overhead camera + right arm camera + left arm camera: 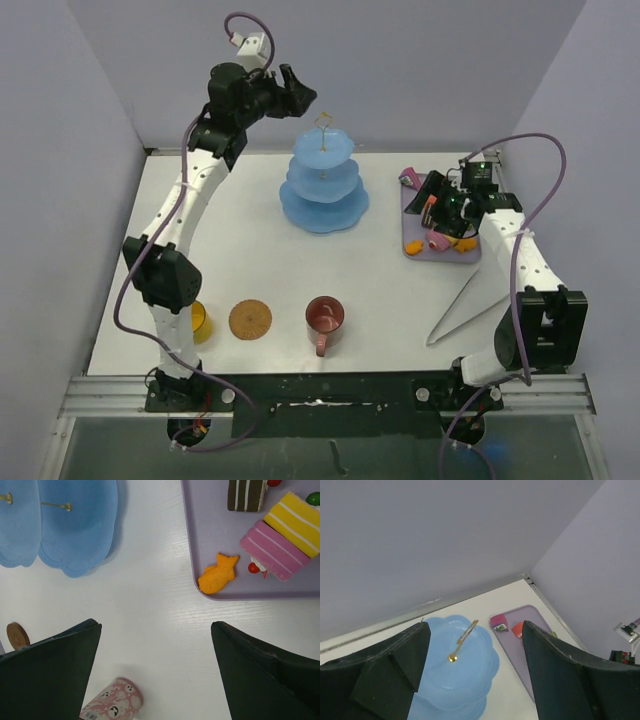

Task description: Serve the afternoon tea

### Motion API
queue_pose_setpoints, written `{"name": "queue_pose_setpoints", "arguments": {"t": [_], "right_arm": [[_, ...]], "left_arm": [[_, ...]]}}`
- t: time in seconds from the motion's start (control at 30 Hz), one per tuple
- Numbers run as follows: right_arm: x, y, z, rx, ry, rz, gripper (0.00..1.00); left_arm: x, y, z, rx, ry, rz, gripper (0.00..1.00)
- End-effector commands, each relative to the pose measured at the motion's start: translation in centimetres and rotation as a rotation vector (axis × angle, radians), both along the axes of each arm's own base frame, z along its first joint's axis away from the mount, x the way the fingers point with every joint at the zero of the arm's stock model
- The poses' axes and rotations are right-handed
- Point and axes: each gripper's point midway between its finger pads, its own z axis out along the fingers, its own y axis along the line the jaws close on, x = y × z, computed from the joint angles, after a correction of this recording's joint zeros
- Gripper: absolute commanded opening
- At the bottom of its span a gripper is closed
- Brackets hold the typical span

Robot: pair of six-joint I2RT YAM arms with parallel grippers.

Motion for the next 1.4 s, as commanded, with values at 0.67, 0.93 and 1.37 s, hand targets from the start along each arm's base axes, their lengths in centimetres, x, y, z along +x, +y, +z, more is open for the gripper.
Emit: {"name": "queue_pose_setpoints", "arguments": {"t": [0.67, 0.93, 1.37], "right_arm": [[-2.5, -2.7, 2.3, -0.07, -0.083, -0.09, 0.98], [-2.9, -3.0, 1.9, -0.059, -0.06, -0.117, 0.98], [-4.0, -3.4, 1.4, -0.06, -0.037, -0.16, 0.98]], "left_arm": [[2.3, -3.8, -4.4, 0.065, -0.102, -0.199, 0.53], [3.3, -4.6, -5.0, 0.101, -0.115, -0.186, 0.4], [2.1, -6.8, -5.5, 0.112, -0.108, -0.213, 0.26]]}}
